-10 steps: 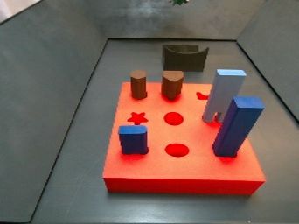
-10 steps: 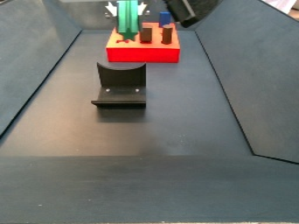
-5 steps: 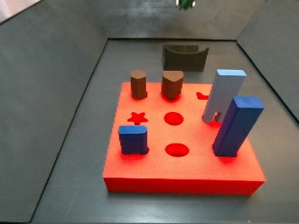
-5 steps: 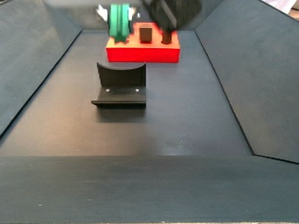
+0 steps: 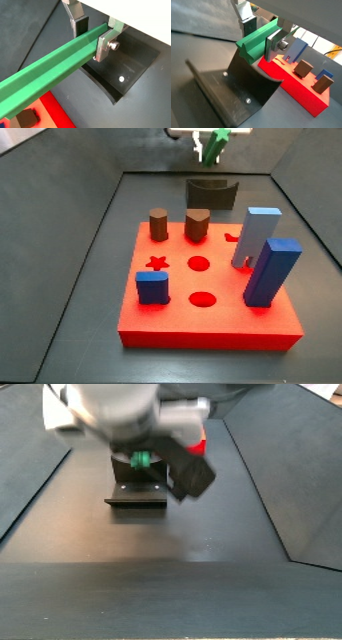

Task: Pick up the star object. Move up. Place the star object on the fixture. Regrasp the star object. Move to above the board. Insert the star object.
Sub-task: Place the star object on the fixture, then regrasp the star object.

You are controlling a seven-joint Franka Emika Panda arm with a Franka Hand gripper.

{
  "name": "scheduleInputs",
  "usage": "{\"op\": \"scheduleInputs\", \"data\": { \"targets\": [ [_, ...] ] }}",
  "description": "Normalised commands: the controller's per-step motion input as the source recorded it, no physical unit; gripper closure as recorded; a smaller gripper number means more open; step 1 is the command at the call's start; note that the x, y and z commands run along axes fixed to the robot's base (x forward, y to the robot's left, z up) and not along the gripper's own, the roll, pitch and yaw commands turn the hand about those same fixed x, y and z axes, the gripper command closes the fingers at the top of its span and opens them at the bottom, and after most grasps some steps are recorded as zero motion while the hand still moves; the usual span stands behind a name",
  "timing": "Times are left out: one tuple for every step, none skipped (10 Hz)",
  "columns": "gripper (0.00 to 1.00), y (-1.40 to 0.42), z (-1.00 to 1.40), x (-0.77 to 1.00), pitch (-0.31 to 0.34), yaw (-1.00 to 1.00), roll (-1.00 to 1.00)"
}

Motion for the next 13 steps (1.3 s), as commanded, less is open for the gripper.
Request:
{"op": "scheduleInputs", "data": {
  "targets": [
    [1.0,0.1,-1.0,0.17,0.066,-0.15,-0.61],
    [1.0,0.11,-1.0,0.18,0.054,-0.14,-0.39],
    [1.0,0.11,-1.0,0.19,0.049,-0.13,-0.3],
    [1.0,0.12,-1.0,0.2,0.03,-0.12,-0.18],
    [1.0,0.11,-0.92,0.18,0.027,-0.12,-0.16],
    [1.0,0.08,-0.68,0.15,0.022,-0.11,-0.15],
    [1.0,0.07,-0.52,0.12,0.008,-0.1,-0.15],
    [1.0,0.06,-0.51,0.09,-0.001,-0.09,-0.11],
    [0.0,0.0,0.0,0.0,0.0,0.0,0.0],
    [0.0,0.0,1.0,0.0,0.059,0.06,0.01],
    [0.0,0.0,1.0,-0.01,0.063,0.07,0.02],
    [0.0,0.0,1.0,-0.03,0.082,0.04,0.04],
    [0.0,-0.01,1.0,-0.03,0.087,0.03,0.05]
  ]
}}
